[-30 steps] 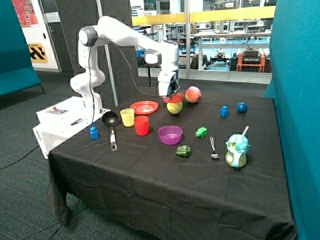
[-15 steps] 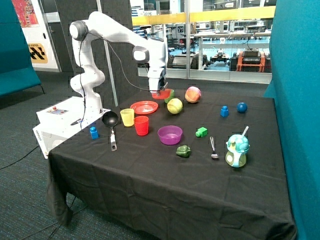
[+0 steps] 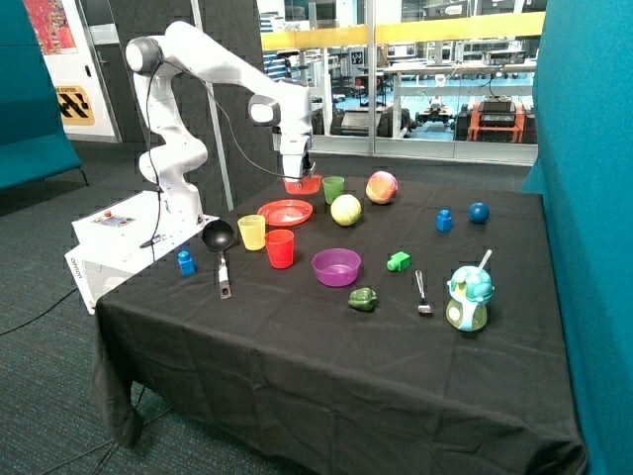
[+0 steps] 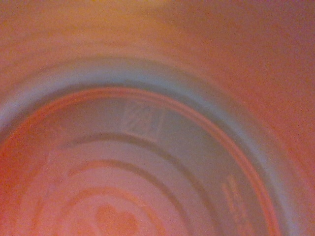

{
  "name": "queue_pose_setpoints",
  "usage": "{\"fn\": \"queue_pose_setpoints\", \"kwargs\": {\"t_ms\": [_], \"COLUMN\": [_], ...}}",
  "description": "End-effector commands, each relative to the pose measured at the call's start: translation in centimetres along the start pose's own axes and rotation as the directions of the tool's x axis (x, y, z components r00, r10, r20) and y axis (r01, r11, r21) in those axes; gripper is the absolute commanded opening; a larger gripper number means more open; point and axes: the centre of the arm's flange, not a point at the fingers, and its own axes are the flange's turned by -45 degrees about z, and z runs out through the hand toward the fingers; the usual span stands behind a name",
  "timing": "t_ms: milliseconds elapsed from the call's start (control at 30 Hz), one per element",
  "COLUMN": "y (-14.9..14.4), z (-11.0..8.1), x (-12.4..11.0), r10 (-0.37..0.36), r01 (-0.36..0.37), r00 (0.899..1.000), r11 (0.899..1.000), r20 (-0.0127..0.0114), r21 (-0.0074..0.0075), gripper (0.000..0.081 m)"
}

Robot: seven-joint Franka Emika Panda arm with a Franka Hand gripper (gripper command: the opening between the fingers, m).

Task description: Place the bowl on the plate and the cup in the bowl matching the color

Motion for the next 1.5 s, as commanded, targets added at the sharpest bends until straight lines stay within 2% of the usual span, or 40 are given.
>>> {"fn": "queue_pose_setpoints", "kwargs": {"t_ms": [0, 433, 767, 1067, 1467], "y": [-3.7, -5.5, -5.4, -4.5, -4.4], "z": [1.3, 5.2, 6.4, 7.3, 8.2], "x": [-2.4, -5.5, -6.2, -5.9, -6.5], "r10": [-0.045, -0.027, -0.010, 0.031, 0.033], "r01": [0.045, 0.027, 0.010, -0.031, -0.032], "r00": [0.999, 1.000, 1.000, 1.000, 0.999], "r11": [0.999, 1.000, 1.000, 0.999, 0.999], "r20": [-0.0036, -0.0034, -0.0033, -0.0028, -0.0028], "r21": [0.0100, 0.0100, 0.0101, 0.0102, 0.0102], "gripper": [0.0000, 0.0000, 0.0000, 0.0000, 0.0000]}}
